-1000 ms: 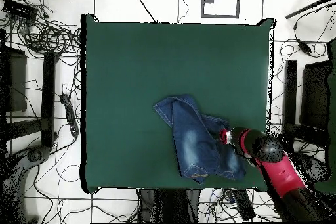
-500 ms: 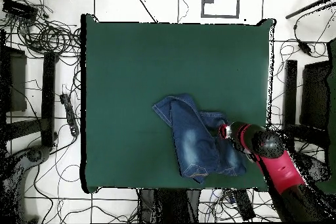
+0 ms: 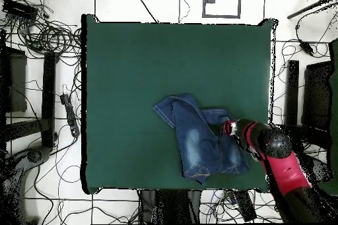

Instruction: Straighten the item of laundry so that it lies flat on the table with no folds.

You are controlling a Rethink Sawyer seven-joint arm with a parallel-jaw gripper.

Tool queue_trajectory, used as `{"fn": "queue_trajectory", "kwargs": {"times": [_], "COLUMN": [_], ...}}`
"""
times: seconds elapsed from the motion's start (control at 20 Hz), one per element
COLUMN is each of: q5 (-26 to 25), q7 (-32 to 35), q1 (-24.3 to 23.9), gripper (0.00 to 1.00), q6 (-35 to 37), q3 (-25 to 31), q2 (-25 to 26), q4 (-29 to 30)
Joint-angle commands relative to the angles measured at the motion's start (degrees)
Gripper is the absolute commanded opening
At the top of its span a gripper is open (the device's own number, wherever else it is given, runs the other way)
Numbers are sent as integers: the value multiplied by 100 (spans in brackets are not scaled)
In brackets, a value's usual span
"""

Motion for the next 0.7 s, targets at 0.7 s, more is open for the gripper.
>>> {"fn": "queue_trajectory", "kwargs": {"times": [0.7], "q5": [1437], "q7": [1832], "q1": [-316], "gripper": [0], "q6": [336], "q3": [1299], "q2": [261], "q4": [565]}}
